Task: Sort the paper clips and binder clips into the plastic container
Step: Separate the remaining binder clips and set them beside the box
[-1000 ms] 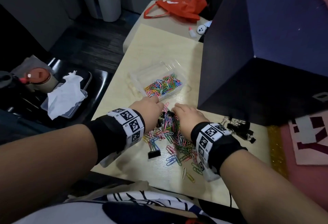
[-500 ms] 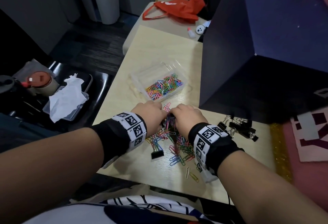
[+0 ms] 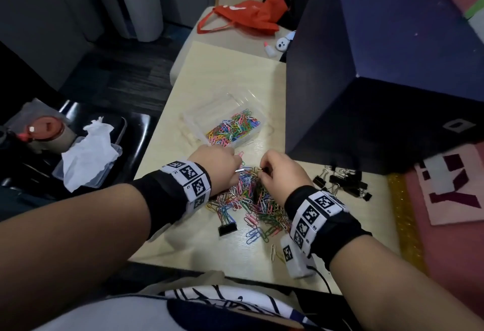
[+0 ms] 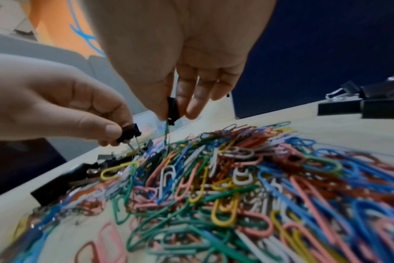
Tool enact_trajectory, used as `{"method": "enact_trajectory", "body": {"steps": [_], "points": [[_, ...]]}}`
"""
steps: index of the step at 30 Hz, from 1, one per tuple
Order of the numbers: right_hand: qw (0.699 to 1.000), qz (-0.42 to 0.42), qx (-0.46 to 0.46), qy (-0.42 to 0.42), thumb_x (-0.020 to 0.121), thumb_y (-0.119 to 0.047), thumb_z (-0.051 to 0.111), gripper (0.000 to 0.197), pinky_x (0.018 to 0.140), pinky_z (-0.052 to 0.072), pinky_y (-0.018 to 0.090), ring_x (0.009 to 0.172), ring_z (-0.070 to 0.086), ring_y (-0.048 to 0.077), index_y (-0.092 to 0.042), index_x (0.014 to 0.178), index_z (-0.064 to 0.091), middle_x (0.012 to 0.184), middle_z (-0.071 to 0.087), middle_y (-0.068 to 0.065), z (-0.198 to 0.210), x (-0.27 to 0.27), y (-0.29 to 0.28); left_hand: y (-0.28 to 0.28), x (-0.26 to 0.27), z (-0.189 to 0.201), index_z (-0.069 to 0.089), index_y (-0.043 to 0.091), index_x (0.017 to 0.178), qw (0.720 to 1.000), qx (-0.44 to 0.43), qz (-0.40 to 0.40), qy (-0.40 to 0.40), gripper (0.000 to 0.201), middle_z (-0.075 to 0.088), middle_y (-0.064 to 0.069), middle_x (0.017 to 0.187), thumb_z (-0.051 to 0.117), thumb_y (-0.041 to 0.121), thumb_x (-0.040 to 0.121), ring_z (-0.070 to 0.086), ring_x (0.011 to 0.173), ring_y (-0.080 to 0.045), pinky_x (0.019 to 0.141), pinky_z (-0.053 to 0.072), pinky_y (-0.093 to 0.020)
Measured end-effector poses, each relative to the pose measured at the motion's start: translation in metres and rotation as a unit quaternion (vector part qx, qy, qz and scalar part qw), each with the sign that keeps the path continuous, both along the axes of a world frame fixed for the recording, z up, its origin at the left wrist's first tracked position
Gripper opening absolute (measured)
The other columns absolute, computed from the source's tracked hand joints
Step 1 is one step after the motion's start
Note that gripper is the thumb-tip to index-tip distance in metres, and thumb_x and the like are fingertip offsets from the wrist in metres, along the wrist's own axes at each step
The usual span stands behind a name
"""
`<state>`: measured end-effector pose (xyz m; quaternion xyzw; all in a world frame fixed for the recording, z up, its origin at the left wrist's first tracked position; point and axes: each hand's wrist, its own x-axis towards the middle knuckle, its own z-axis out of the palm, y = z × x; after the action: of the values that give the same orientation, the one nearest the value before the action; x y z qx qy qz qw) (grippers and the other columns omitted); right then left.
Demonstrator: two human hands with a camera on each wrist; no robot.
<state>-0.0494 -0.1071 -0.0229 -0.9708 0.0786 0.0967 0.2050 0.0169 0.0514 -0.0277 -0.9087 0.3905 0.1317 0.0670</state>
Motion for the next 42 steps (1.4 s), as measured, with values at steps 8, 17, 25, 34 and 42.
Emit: {"method": "enact_trajectory", "body": {"steps": [8, 17, 25, 34, 42], "points": [[0.995, -0.071, 0.055, -0.034, 0.093, -0.020, 0.052, 0.007, 0.076, 0.043, 0.029, 0.079, 0.052, 0.016, -0.024, 0.099, 0.053, 0.098, 0.048, -0.002, 0.003, -0.023, -0.024, -0.026, 0.008, 0.010, 0.059, 0.013, 0.103, 0.999, -0.038, -0.012, -0.024, 0.038, 0.059, -0.006, 0.099, 0.032, 0.038, 0.098, 0.061, 0.088, -0.028, 0.071, 0.052, -0.038], [0.982, -0.184, 0.031, -0.007, 0.092, -0.011, 0.049, 0.018, 0.080, 0.034, 0.016, 0.091, 0.051, 0.013, -0.018, 0.096, 0.065, 0.111, 0.049, -0.001, 0.000, -0.042, -0.064, -0.075, -0.005, 0.010, 0.056, 0.010, 0.112, 0.998, -0.036, -0.020, 0.054, 0.040, 0.060, -0.012, 0.108, 0.029, 0.038, 0.102, 0.059, 0.100, -0.031, 0.082, 0.049, -0.040], [0.955, -0.293, -0.031, -0.028, 0.095, -0.023, 0.048, 0.045, 0.110, 0.034, 0.037, 0.134, 0.037, 0.028, -0.017, 0.139, 0.044, 0.152, 0.027, 0.006, -0.003, -0.047, -0.080, -0.113, -0.014, 0.014, 0.050, 0.015, 0.124, 0.982, -0.135, 0.041, 0.123, 0.037, 0.060, -0.009, 0.118, 0.029, 0.037, 0.103, 0.058, 0.106, -0.030, 0.087, 0.046, -0.041], [0.992, -0.112, -0.055, -0.033, 0.090, -0.016, 0.049, 0.029, 0.101, 0.034, 0.033, 0.121, 0.039, 0.019, -0.023, 0.118, 0.055, 0.128, 0.043, -0.001, -0.006, -0.038, -0.050, -0.061, -0.001, 0.003, 0.052, 0.019, 0.128, 0.984, -0.113, 0.079, 0.114, 0.034, 0.054, -0.007, 0.122, 0.037, 0.030, 0.099, 0.057, 0.108, -0.027, 0.088, 0.048, -0.037], [0.977, -0.099, -0.130, 0.139, 0.092, -0.015, 0.040, 0.037, 0.097, 0.038, 0.039, 0.121, 0.040, 0.029, -0.019, 0.128, 0.048, 0.132, 0.040, 0.007, -0.008, -0.006, -0.028, -0.014, 0.005, -0.010, 0.052, 0.009, 0.127, 0.987, -0.089, 0.108, 0.080, 0.033, 0.054, -0.009, 0.125, 0.043, 0.015, 0.096, 0.057, 0.109, -0.027, 0.092, 0.050, -0.040]]}}
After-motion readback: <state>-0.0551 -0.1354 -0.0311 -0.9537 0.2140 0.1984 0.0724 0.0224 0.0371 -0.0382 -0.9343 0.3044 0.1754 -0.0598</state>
